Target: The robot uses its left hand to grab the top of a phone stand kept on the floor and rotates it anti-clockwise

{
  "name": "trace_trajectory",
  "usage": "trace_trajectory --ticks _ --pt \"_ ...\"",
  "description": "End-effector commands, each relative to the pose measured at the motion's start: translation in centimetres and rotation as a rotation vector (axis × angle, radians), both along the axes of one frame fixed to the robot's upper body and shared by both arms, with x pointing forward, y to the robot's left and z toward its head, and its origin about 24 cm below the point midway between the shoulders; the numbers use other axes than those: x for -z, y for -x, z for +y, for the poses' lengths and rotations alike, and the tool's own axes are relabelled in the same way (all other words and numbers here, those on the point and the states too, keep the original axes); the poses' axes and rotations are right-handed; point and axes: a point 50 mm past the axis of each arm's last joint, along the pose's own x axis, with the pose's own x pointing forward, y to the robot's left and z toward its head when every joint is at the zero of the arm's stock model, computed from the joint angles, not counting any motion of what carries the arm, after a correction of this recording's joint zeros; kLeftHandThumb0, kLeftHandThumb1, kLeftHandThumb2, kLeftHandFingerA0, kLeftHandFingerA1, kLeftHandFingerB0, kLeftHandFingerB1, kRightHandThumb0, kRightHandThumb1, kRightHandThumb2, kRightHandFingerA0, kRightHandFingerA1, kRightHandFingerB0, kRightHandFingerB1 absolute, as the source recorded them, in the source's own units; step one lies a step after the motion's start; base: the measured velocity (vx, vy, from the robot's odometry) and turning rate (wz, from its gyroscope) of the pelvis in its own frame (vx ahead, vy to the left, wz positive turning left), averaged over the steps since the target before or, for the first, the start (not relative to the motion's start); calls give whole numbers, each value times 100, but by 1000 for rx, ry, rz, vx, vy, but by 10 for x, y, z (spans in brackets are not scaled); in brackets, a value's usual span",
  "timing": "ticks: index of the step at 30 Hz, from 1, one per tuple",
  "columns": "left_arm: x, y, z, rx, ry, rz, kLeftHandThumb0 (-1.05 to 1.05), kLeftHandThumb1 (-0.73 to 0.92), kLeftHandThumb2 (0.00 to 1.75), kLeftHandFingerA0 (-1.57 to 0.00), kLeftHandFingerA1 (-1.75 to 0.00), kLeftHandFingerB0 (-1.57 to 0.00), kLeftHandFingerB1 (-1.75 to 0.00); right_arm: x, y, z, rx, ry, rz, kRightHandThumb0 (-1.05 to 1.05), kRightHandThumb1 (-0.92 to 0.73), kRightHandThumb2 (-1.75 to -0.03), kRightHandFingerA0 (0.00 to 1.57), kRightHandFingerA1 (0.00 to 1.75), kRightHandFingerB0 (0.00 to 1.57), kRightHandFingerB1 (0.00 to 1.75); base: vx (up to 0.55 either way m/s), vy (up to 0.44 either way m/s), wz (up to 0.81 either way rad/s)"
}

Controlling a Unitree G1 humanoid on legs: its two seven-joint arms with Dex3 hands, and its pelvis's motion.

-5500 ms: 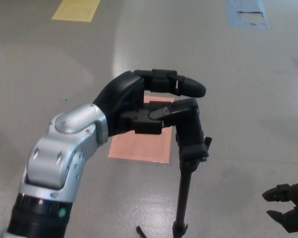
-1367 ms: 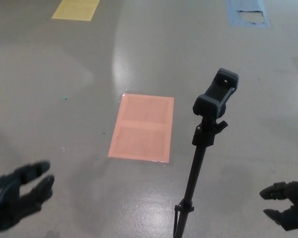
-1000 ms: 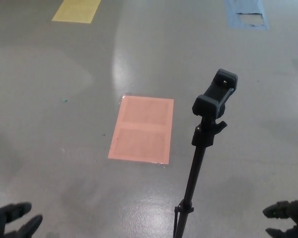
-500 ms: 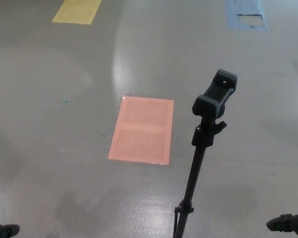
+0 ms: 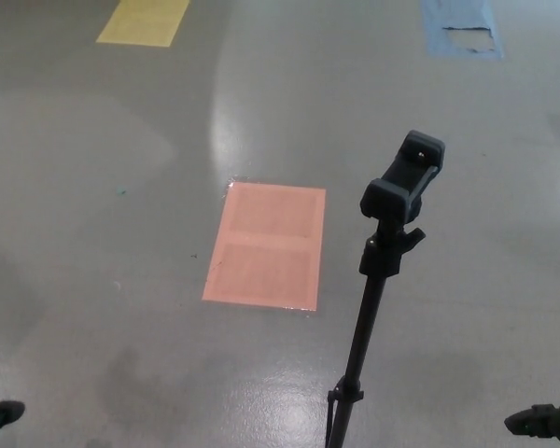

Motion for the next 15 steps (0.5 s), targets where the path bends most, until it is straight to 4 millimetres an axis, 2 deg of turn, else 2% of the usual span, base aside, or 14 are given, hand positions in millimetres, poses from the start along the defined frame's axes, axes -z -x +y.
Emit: trace_trajectory --ticks 1,2,9,15 --pt "-6 -2 5 62 -76 -30 -35 41 98 -1 -46 0 -48 -1 4 -10 35 3 -14 -46 -70 -79 29 46 11 36 0 0 0" --pt "-6 -2 5 59 -70 -29 -71 55 86 -22 -45 -3 -29 -2 3 -10 33 5 -14 -47 -70 -80 30 46 11 36 0 0 0" --pt "-7 -5 3 89 -78 -16 -71 56 88 -28 -47 -3 -28 -3 3 -12 43 8 -20 -46 -70 -79 31 46 11 36 0 0 0" --pt "-10 -9 3 110 -85 -14 -71 56 87 -21 -44 -3 -30 -4 1 -12 42 18 -27 -47 -70 -80 29 45 12 36 0 0 0"
